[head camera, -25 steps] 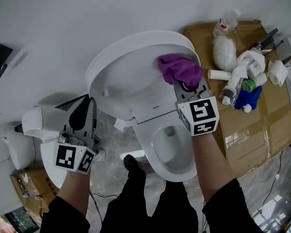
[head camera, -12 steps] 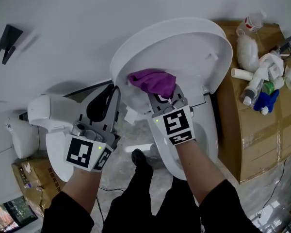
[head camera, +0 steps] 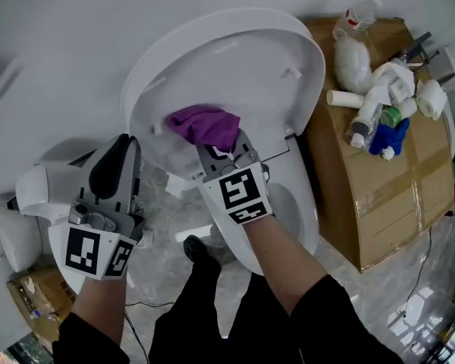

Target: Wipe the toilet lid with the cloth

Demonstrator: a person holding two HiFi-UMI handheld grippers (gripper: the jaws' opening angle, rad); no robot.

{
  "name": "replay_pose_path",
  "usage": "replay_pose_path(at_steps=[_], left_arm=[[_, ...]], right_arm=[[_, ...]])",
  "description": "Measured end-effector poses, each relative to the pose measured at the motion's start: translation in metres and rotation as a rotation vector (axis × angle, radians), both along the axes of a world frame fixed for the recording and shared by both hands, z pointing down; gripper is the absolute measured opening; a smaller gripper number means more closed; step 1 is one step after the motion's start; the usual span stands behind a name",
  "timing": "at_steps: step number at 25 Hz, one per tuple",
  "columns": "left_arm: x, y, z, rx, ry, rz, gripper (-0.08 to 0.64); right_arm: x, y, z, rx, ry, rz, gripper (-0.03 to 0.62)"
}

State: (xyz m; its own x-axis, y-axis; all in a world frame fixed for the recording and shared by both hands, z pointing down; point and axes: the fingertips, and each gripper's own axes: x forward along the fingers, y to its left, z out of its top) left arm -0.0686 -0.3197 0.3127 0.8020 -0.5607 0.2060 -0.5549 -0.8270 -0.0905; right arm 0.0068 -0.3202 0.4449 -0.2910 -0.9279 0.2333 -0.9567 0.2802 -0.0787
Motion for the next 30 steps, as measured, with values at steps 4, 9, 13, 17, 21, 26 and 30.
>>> replay_pose_path(at_steps=[4,9,13,17,21,26,30], left_arm=[[0.003,0.002,0.000,-0.001,-0.001,-0.022,0.043],[0.003,0.000,0.000,0.016,-0.010,-0.058,0.043],[0.003,0.001,-0.002,0.037,-0.001,-0.079,0.043],[0.007,0.002,-0.002,0.043,0.022,-0.073,0.043],[0.007,0.001,-0.002,0.039,0.035,-0.065,0.043],[0.007,0.005,-0.003,0.048,0.042,-0.020,0.043],[0.008,0.005,-0.003,0.041,0.054,0.003,0.043]], right_arm=[[0.076,0.013,0.005,-0.023,0.029,0.098,0.055],[0.160,0.022,0.007,-0.032,0.076,0.188,0.055],[0.193,0.030,0.014,-0.033,0.085,0.236,0.055],[0.155,0.026,0.018,-0.020,0.076,0.174,0.055],[0.068,0.015,0.029,-0.019,0.076,0.024,0.055],[-0.018,0.009,0.042,-0.031,0.053,-0.077,0.055],[-0.058,0.007,0.047,-0.044,0.046,-0.101,0.055]])
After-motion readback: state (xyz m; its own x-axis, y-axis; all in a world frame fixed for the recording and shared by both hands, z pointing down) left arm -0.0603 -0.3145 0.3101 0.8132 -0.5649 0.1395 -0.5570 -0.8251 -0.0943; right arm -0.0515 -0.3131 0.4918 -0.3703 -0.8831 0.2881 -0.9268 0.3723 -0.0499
